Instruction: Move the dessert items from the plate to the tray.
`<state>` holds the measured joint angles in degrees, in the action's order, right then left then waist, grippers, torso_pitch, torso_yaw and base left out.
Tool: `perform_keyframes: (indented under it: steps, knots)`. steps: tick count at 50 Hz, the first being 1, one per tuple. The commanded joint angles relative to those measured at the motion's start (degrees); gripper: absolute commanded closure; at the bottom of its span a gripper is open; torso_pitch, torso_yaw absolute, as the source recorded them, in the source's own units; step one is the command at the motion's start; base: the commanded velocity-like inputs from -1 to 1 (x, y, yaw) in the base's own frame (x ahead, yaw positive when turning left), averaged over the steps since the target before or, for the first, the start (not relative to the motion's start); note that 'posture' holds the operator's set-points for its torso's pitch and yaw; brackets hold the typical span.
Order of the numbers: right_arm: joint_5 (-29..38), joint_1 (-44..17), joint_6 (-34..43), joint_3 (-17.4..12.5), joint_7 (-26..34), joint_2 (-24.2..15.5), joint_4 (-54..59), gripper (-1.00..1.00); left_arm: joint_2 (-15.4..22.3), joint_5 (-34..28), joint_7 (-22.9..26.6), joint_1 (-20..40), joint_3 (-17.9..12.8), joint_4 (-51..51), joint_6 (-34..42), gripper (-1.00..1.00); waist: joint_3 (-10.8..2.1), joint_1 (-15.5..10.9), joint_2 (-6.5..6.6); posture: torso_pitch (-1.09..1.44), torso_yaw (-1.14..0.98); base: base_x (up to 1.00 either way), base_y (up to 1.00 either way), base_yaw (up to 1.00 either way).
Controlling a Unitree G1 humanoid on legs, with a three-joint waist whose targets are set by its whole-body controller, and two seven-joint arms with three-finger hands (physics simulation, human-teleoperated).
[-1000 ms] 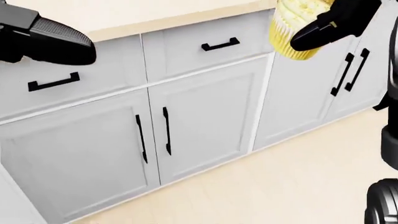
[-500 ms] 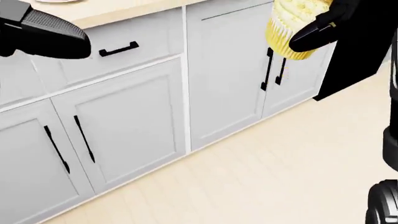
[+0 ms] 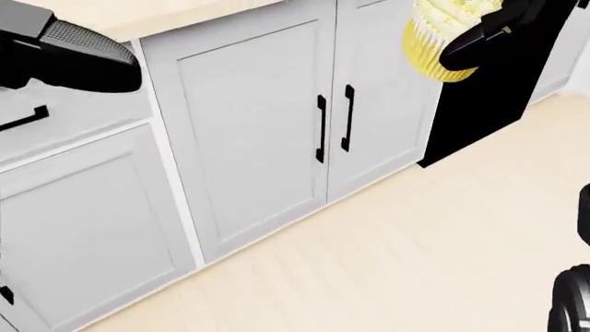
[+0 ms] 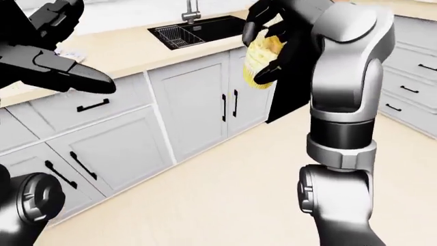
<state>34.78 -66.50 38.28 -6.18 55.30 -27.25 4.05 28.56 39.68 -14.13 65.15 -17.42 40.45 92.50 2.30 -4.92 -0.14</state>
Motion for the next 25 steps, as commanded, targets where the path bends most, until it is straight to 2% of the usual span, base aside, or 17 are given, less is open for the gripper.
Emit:
perform_keyframes:
  steps: [1,2,3,5,9,12,14,15,16,17,18,19,21,22,23,24,25]
  knots:
    - [0.30,-1.07,-0.38,-0.63,-0.99,-0.55,-0.56,1.00,-0.09,-0.74,0.49,0.47,0.12,-0.17,0.00,-1.00,-1.17,1.16,-2.61,0.00,0.00,0.96,-0.40,0.00]
    - [0.24,-0.96,-0.45,-0.62,-0.98,-0.61,-0.59,1.00,-0.08,-0.84,0.57,0.54,0.17,-0.20,0.00,-1.00,-0.94,1.56,-3.14,0.00,0.00,0.95,-0.41,0.00]
    - [0.15,-0.84,-0.47,-0.66,-0.96,-0.63,-0.68,1.00,-0.16,-0.92,0.58,0.59,0.25,-0.22,0.00,-1.00,1.34,1.65,-3.16,0.00,0.00,0.96,-0.41,0.00]
    - [0.09,-0.68,-0.14,-0.74,-0.93,-0.65,-1.02,1.00,-0.26,-0.97,0.58,0.56,0.38,-0.17,0.00,-1.00,0.40,3.12,-2.96,0.00,0.00,0.96,-0.42,0.00]
    - [-0.42,-0.96,0.28,-0.96,-1.06,-0.89,-1.14,1.00,0.12,-0.97,0.68,0.97,0.70,-0.35,0.00,-1.00,0.87,3.85,-1.82,0.00,0.00,0.96,-0.41,0.00]
    - [-0.66,-1.02,1.13,-1.04,-0.61,-1.15,-2.33,1.00,0.51,-1.33,1.00,-0.05,1.16,0.64,0.00,-1.00,-0.34,4.04,-1.55,0.00,0.00,0.96,-0.41,0.00]
    - [-0.85,-1.00,1.26,-1.03,-0.69,-1.16,-2.74,1.00,0.45,-1.95,1.51,-0.79,1.40,1.25,0.00,-1.00,-0.70,2.99,0.13,0.00,0.00,0.96,-0.42,0.00]
    - [-0.95,-1.03,1.24,-1.02,-0.78,-1.19,-2.71,1.00,0.47,-2.21,1.76,-0.79,1.43,1.24,0.00,-1.00,-0.85,2.33,2.83,0.00,0.00,0.96,-0.42,0.00]
    - [-1.12,-1.19,1.06,-1.10,-1.01,-1.25,-2.39,1.00,0.54,-2.33,1.88,-0.62,1.44,1.10,0.00,-1.00,0.77,2.45,1.22,0.00,0.00,0.96,-0.42,0.00]
    - [-1.31,-1.34,0.76,-1.16,-1.35,-1.29,-1.92,1.00,0.63,-2.35,1.96,-0.31,1.49,0.89,0.00,-1.00,2.17,3.47,2.07,0.00,0.00,0.97,-0.41,0.00]
    - [-1.35,-1.68,1.04,-1.11,-1.28,-1.43,-1.89,1.00,0.72,-2.24,1.96,-0.01,1.47,0.68,0.00,-1.00,0.08,2.59,2.52,0.00,0.00,0.95,-0.42,0.00]
    - [-1.47,-2.01,1.18,-1.22,-1.37,-1.55,-1.80,1.00,0.83,-2.11,1.90,0.33,1.49,0.46,0.00,-1.00,-0.71,2.98,2.76,0.00,0.00,0.96,-0.42,0.00]
    - [-1.90,-2.42,1.45,-1.60,-1.81,-1.83,-1.48,1.00,0.98,-1.61,1.64,0.64,1.33,0.29,0.00,-1.00,-0.53,3.22,3.39,0.00,0.00,0.93,-0.54,0.00]
    - [-2.04,-2.68,1.84,-1.70,-1.97,-2.02,-1.42,1.00,1.03,-1.41,1.48,0.77,1.28,0.20,0.00,-1.00,0.19,4.23,4.17,0.00,0.00,0.43,-0.70,0.00]
    - [-2.13,-2.79,2.01,-1.65,-2.01,-2.28,-1.40,1.00,1.03,-1.21,1.30,0.81,1.29,0.19,0.00,-1.00,-1.01,5.63,4.85,0.00,0.00,0.12,-0.70,0.00]
    - [-2.33,-2.75,1.89,-1.66,-2.22,-2.37,-1.25,1.00,0.96,-1.06,1.11,0.83,1.31,0.19,0.00,-1.00,-1.29,6.69,4.16,0.00,0.00,0.00,-0.75,0.00]
    - [-2.43,-2.90,2.13,-1.55,-2.12,-2.51,-1.35,1.00,0.93,-0.81,0.86,0.86,1.38,0.18,0.00,-1.00,-0.50,7.54,3.20,0.00,0.00,0.00,-0.79,0.00]
